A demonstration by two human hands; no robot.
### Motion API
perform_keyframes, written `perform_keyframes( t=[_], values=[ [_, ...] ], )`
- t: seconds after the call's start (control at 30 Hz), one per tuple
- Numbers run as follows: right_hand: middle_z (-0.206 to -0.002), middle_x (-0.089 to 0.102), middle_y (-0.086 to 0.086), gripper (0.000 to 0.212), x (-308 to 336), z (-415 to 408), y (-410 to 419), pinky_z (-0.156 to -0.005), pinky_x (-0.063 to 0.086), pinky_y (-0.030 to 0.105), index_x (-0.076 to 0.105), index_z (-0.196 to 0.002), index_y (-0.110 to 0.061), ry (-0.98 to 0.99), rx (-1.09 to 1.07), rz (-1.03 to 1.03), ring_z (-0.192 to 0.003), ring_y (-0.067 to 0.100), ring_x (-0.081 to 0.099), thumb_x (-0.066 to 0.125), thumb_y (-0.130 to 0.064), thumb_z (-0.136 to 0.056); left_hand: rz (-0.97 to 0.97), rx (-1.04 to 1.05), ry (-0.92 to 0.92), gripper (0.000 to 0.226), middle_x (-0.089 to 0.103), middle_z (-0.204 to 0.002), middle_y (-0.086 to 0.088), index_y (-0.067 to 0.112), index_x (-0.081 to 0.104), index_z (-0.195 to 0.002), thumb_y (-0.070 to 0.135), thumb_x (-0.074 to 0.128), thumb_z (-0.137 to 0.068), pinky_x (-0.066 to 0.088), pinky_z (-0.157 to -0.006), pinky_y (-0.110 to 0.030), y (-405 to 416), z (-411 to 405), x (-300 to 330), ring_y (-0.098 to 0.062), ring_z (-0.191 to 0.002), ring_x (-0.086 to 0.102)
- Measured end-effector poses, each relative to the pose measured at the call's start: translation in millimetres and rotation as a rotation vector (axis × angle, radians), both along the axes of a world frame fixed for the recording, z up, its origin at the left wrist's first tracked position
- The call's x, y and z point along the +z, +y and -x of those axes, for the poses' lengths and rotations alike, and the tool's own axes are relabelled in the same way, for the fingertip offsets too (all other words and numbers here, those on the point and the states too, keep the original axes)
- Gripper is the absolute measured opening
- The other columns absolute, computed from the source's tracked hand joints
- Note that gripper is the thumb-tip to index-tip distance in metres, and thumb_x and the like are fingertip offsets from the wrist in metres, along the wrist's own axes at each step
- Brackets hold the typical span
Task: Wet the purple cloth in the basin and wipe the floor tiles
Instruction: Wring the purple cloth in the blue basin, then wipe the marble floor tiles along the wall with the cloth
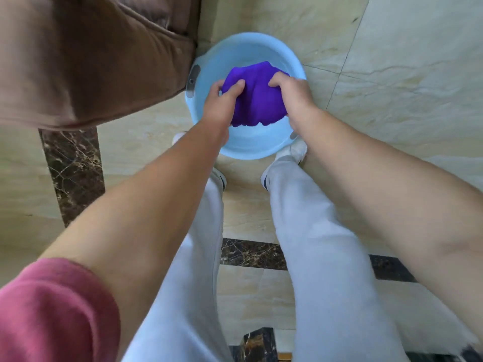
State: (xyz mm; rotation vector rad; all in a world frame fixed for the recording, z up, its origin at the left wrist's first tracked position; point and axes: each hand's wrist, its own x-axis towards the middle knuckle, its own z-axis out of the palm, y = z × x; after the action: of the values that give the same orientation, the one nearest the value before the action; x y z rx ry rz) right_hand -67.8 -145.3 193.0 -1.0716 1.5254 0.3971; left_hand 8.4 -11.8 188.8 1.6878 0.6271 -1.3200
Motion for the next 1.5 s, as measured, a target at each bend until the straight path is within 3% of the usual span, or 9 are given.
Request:
perform_keyframes(
  t=[0.13, 0.3, 0.5, 0.73, 0.83, 0.93, 1.13, 1.3, 1.5],
  values=[
    [-0.084, 0.070, 0.003, 0.019, 100.2, -8.2, 1.9, -0.066, 0.049, 0.030, 0.065, -0.078, -0.019, -0.066, -0.006, 0.084, -0.077, 0.023, 0.066, 0.068, -0.031, -0.064, 0.059, 0.012, 0.000, 0.027, 0.070, -0.120, -0.010, 0.019, 0.057, -0.104, 0.034, 0.073, -0.087, 0.060, -0.078, -0.042, 6.2, -4.5, 93.5, -0.027, -0.093, 0.069],
    [-0.077, 0.061, -0.001, 0.016, 219.0, -16.1, 8.3, -0.065, 0.044, 0.028, 0.056, -0.072, -0.021, -0.177, -0.034, 0.143, -0.072, 0.019, 0.057, 0.066, -0.030, -0.064, 0.136, 0.093, -0.006, 0.023, 0.069, -0.100, -0.003, 0.019, 0.055, -0.109, 0.030, 0.070, -0.094, 0.054, -0.071, -0.035, 18.5, -3.3, 213.2, -0.022, -0.081, 0.068],
    [-0.087, 0.070, 0.000, 0.022, 327.1, -28.8, 23.4, -0.069, 0.052, 0.030, 0.062, -0.089, -0.018, -0.394, -0.046, 0.156, -0.078, 0.017, 0.067, 0.071, -0.023, -0.070, 0.282, 0.270, -0.120, 0.047, 0.072, -0.124, -0.013, 0.008, 0.057, -0.128, 0.032, 0.073, -0.092, 0.058, -0.092, -0.050, 33.5, -18.2, 328.0, -0.028, -0.105, 0.074],
    [-0.116, 0.073, 0.012, 0.053, 418.7, -63.1, 61.4, -0.094, 0.058, 0.044, 0.062, -0.121, -0.009, -0.656, 0.052, 0.063, -0.109, 0.030, 0.072, 0.079, -0.019, -0.071, 0.378, 0.451, -0.353, 0.044, 0.072, -0.114, -0.004, 0.018, 0.059, -0.114, 0.039, 0.080, -0.081, 0.060, -0.083, -0.045, 86.5, -26.7, 422.8, -0.022, -0.102, 0.073],
    [-0.116, 0.074, 0.012, 0.046, 443.6, -93.2, 94.9, -0.092, 0.058, 0.039, 0.063, -0.124, -0.004, -0.759, 0.205, 0.013, -0.105, 0.024, 0.072, 0.076, -0.015, -0.081, 0.402, 0.574, -0.466, 0.043, 0.072, -0.124, -0.007, 0.019, 0.060, -0.118, 0.034, 0.080, -0.083, 0.055, -0.102, -0.054, 125.6, -37.2, 446.1, -0.025, -0.117, 0.070],
    [-0.108, 0.074, 0.008, 0.030, 459.0, -122.9, 144.9, -0.086, 0.058, 0.032, 0.067, -0.119, -0.003, -0.837, 0.320, -0.047, -0.096, 0.017, 0.070, 0.069, -0.009, -0.090, 0.405, 0.703, -0.524, 0.045, 0.071, -0.125, -0.007, 0.016, 0.058, -0.126, 0.027, 0.077, -0.086, 0.055, -0.097, -0.048, 172.4, -51.5, 461.3, -0.022, -0.114, 0.069],
    [-0.132, 0.067, 0.019, 0.041, 465.2, -173.3, 261.8, -0.107, 0.049, 0.060, 0.060, -0.131, -0.008, -0.876, 0.413, -0.212, -0.123, 0.038, 0.064, 0.067, -0.022, -0.093, 0.451, 0.871, -0.530, 0.045, 0.066, -0.139, -0.013, 0.015, 0.055, -0.134, 0.019, 0.072, -0.093, 0.055, -0.093, -0.052, 277.4, -88.5, 469.4, -0.035, -0.126, 0.065],
    [-0.130, 0.068, 0.017, 0.040, 459.0, -220.6, 349.8, -0.103, 0.054, 0.047, 0.057, -0.135, -0.005, -0.863, 0.513, -0.249, -0.115, 0.028, 0.067, 0.065, -0.011, -0.096, 0.372, 0.893, -0.567, 0.038, 0.071, -0.118, -0.004, 0.014, 0.057, -0.124, 0.018, 0.075, -0.091, 0.061, -0.078, -0.038, 381.9, -125.9, 461.1, -0.015, -0.098, 0.074],
    [-0.125, 0.069, 0.020, 0.042, 439.4, -285.8, 451.8, -0.099, 0.056, 0.043, 0.059, -0.131, 0.001, -0.854, 0.601, -0.170, -0.107, 0.023, 0.069, 0.069, -0.010, -0.092, 0.335, 0.956, -0.567, 0.061, 0.066, -0.137, -0.006, 0.017, 0.051, -0.141, 0.018, 0.079, -0.087, 0.054, -0.105, -0.051, 492.0, -173.3, 440.9, -0.024, -0.123, 0.068]
  ],
)
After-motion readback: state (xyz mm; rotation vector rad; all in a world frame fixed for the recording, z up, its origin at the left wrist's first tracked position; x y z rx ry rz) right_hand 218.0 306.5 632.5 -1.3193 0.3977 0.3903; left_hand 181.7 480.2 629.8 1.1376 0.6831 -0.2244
